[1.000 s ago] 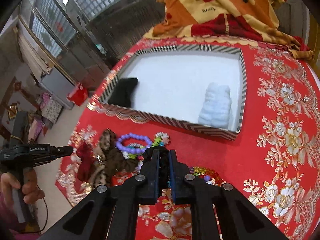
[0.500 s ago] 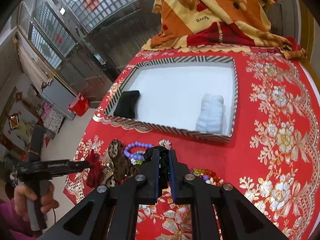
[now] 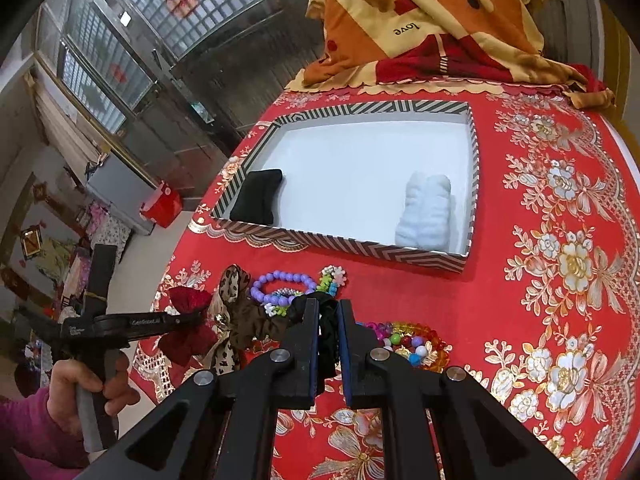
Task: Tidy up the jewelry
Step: 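Lift the red bow with the left tool while the right tool grasps the black beaded bracelet, then place the red bow in the tray with the left tool while the right tool places the black bracelet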
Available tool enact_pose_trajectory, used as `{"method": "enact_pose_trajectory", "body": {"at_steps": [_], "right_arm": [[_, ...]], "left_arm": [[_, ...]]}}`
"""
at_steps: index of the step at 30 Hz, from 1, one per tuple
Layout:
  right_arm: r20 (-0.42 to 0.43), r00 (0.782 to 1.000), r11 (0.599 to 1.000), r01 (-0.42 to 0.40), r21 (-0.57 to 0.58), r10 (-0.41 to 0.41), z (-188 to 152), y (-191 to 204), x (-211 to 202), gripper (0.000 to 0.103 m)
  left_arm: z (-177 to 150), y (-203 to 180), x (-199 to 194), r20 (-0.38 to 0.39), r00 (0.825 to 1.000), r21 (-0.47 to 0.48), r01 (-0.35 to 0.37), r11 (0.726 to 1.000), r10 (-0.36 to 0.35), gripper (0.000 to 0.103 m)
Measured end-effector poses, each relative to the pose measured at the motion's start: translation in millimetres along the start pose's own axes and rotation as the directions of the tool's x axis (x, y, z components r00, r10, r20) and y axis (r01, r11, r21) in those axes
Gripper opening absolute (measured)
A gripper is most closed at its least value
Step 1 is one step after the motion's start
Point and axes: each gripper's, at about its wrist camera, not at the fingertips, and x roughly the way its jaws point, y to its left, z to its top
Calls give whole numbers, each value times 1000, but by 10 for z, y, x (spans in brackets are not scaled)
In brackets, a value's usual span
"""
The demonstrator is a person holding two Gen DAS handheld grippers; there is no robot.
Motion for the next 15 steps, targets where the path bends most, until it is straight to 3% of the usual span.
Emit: {"method": "enact_pose_trajectory", "body": {"at_steps": [7, 15], "right_arm": [[19, 1000, 1000, -24, -17, 24, 127, 93, -12, 8], [47, 999, 1000, -16, -20, 17, 334, 146, 22, 8]], "left_arm": [[96, -5, -445, 53, 997, 48, 61, 997, -63, 13], [324, -458, -760, 116, 989, 178, 71, 982, -93, 13]]}}
